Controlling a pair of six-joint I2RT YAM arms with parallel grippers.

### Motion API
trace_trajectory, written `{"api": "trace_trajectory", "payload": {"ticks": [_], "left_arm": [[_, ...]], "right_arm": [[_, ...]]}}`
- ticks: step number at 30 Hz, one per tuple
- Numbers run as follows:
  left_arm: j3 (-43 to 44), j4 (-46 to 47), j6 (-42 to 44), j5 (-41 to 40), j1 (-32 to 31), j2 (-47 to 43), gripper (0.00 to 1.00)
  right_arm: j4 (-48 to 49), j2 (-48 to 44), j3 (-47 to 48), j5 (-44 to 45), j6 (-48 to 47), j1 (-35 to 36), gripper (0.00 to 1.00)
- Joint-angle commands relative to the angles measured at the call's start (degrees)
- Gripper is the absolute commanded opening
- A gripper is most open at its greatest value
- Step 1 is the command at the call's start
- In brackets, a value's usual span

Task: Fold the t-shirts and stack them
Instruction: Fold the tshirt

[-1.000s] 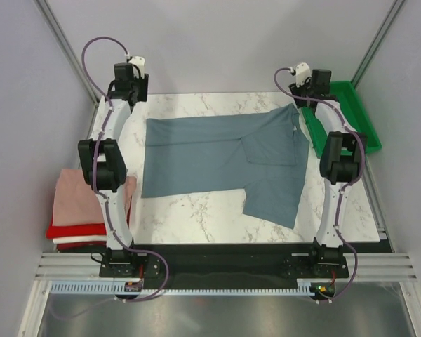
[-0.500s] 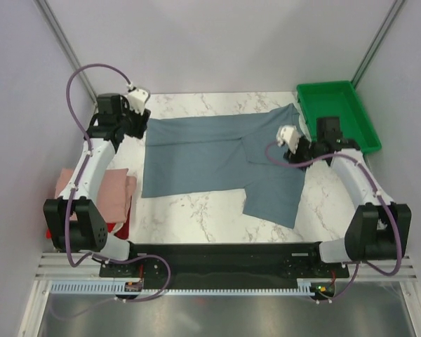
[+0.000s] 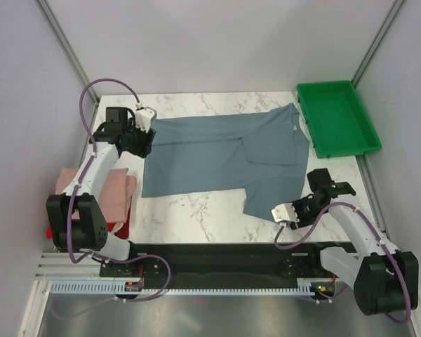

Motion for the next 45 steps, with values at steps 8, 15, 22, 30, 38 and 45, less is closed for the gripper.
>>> {"api": "trace_trajectory", "payload": {"ticks": [8,15,22,30,38,45], "left_arm": [[1.4,-3.5,1.3,1.7,-0.1,2.4,0.59],[0.8,-3.9,2.2,0.7,-0.2,2.8,0.58],[0.7,-4.4,3.1,0.6,-0.2,3.0,0.57],[-0.3,-15.0,14.6,3.9,-1.0,4.7,0.58],[-7.8,-19.7,26.7,-1.3,-5.1,5.1,0.57],[-9.7,-18.1,28.1,-4.8,-7.6,8.0,0.54]], "right_arm": [[-3.8,1.9,-2.2,0.1,-12.3,1.0,0.51],[-1.1,6.2,-2.2,1.0,-12.1,1.5,0.49],[0.9,8.4,-3.4,2.2,-12.4,2.5,0.42],[0.6,7.1,-5.2,5.0,-11.4,2.9,0.12],[2.2,4.2,-3.6,3.5,-2.3,2.9,0.00],[2.3,3.3,-3.7,4.4,0.1,3.0,0.00]]}}
